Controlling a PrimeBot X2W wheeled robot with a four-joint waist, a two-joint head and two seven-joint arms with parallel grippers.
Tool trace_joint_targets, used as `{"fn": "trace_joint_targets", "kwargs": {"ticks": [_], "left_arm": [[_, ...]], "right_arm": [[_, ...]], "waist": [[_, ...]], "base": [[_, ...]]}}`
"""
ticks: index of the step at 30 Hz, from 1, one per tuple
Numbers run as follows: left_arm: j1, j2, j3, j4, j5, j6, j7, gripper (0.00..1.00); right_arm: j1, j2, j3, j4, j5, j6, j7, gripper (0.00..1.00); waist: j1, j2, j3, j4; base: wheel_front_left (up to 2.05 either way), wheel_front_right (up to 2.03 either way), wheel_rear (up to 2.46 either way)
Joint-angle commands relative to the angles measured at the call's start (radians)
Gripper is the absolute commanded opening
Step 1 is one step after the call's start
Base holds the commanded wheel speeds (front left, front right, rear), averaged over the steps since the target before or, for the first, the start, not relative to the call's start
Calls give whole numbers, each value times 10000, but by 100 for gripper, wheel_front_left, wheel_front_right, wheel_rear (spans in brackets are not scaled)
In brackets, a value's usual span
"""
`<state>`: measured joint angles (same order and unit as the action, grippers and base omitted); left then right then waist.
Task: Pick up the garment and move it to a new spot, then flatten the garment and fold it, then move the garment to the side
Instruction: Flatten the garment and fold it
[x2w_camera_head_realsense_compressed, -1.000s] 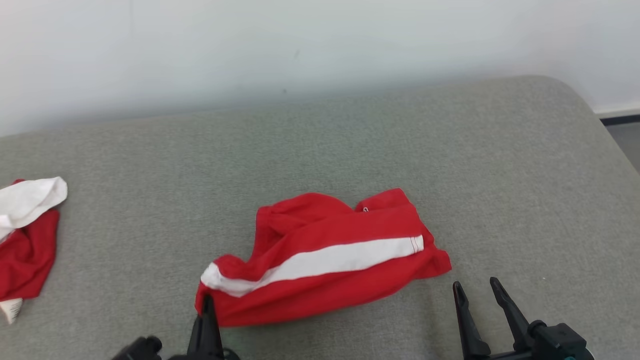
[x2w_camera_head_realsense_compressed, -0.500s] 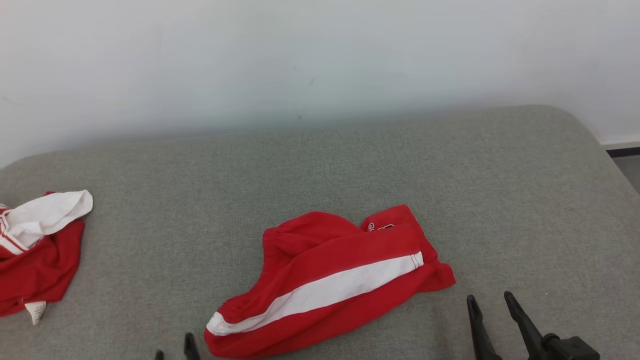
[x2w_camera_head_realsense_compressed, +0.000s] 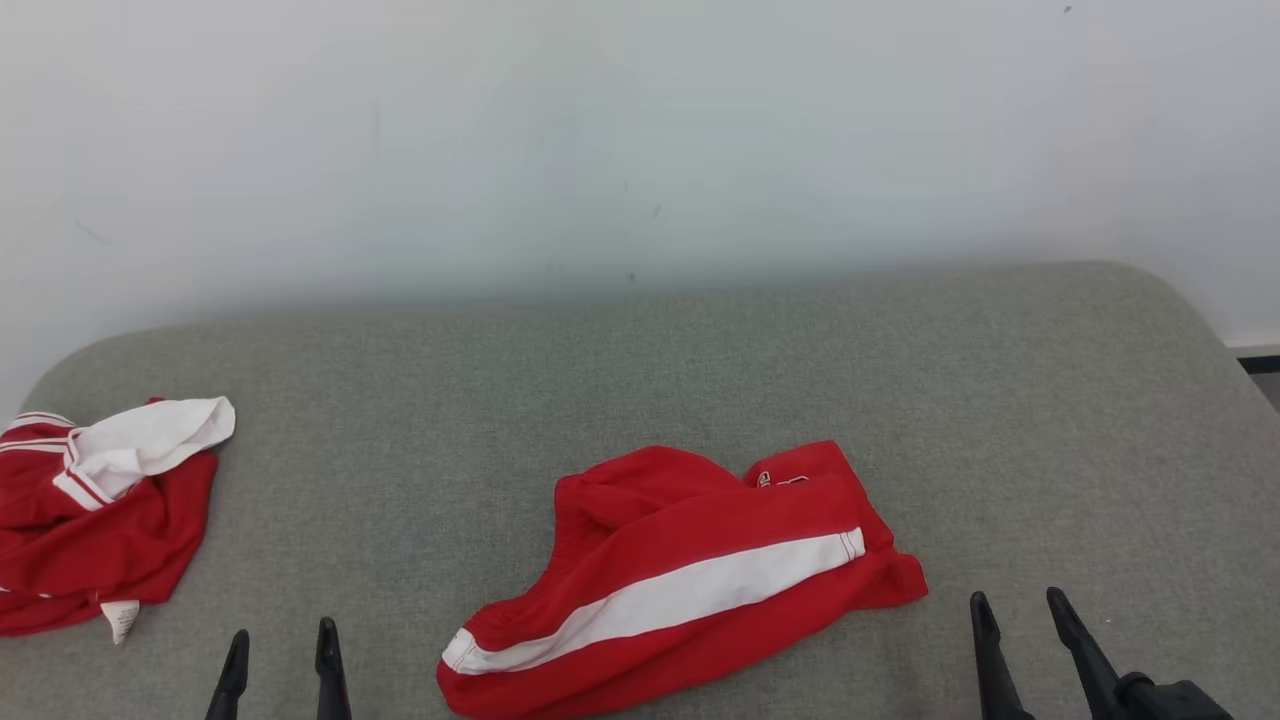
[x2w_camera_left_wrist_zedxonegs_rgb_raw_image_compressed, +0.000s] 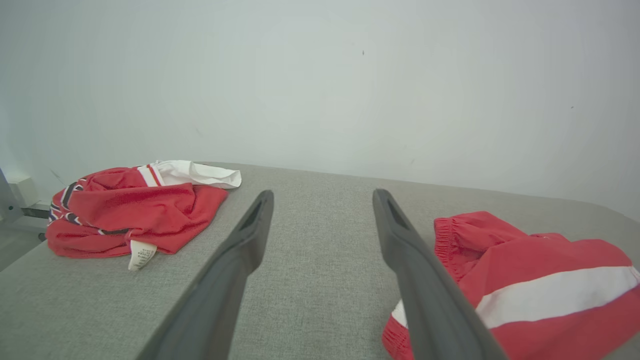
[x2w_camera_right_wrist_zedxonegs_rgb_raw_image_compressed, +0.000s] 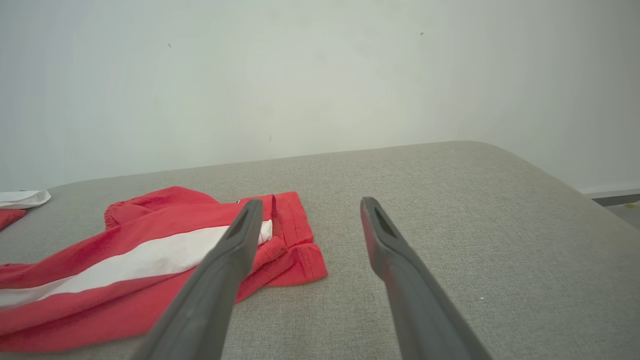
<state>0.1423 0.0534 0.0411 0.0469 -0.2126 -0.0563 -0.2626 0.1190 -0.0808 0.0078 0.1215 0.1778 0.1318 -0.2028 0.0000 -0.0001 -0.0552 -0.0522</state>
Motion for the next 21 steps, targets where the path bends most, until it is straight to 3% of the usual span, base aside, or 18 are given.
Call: {"fn": "trace_joint_targets", "kwargs": {"ticks": [1,9,21], "left_arm": [[186,11,43,-40,247,-75,-33,100],[246,61,206,885,863,-570,-33,100],[148,79,82,1889,812,-744,-33,100]], "right_arm": [[19,-8,39,28,-64,-24,-50,100],[-58,-177,474,473,-198,-24,-123,100],[-28,-186,525,1029,-23,-24,-250,100]], "waist": [[0,1,-93,64],[0,1,-260,206],[0,1,-388,285]], "base": [[0,0,0],[0,0,0],[0,0,0]]}}
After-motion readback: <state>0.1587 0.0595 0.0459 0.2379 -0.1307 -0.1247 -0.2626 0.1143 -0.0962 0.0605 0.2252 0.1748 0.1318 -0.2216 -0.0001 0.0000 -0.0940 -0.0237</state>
